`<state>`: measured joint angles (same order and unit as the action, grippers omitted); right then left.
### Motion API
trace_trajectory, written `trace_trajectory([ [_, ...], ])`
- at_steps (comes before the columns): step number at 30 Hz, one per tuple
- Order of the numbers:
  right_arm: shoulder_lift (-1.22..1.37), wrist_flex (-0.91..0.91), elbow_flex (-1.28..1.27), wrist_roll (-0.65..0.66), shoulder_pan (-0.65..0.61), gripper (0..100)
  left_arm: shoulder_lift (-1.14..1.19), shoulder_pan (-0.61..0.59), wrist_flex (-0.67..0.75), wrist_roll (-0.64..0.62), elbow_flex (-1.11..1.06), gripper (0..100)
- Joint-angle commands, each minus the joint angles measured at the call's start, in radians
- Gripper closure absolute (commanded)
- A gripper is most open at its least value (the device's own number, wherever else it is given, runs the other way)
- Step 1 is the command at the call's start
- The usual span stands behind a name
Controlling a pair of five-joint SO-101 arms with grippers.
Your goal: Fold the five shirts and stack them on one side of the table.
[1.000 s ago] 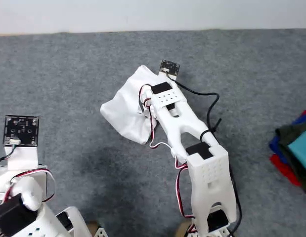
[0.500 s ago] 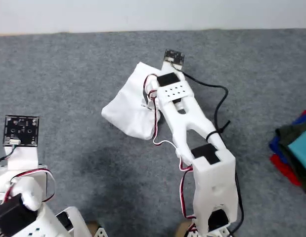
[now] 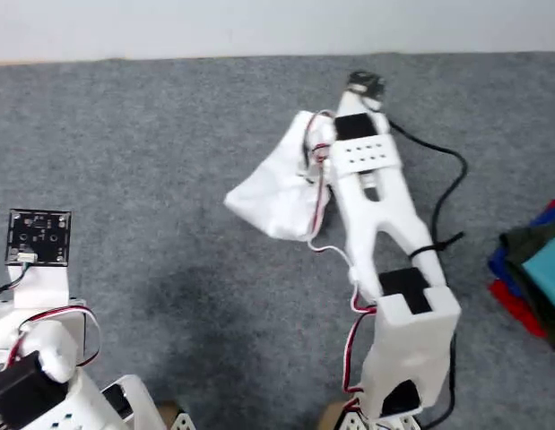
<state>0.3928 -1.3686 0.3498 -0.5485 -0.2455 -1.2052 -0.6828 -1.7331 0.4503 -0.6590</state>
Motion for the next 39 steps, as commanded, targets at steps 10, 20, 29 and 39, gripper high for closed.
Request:
trace_trajectory([
  [10, -0.199, -0.088, 0.060, 0.135, 0.197, 98.9, -0.008, -0.006, 0.011, 0.009, 0.010, 100],
  [20, -0.272, -0.097, 0.060, 0.273, 0.412, 98.9, -0.008, -0.006, 0.006, 0.009, 0.010, 100],
  [29, -0.323, -0.088, 0.061, 0.377, 0.570, 98.9, -0.008, -0.005, 0.005, 0.009, 0.004, 100],
  [39, -0.410, -0.016, 0.061, 0.476, 0.717, 98.9, -0.008, -0.006, 0.002, 0.008, 0.010, 100],
])
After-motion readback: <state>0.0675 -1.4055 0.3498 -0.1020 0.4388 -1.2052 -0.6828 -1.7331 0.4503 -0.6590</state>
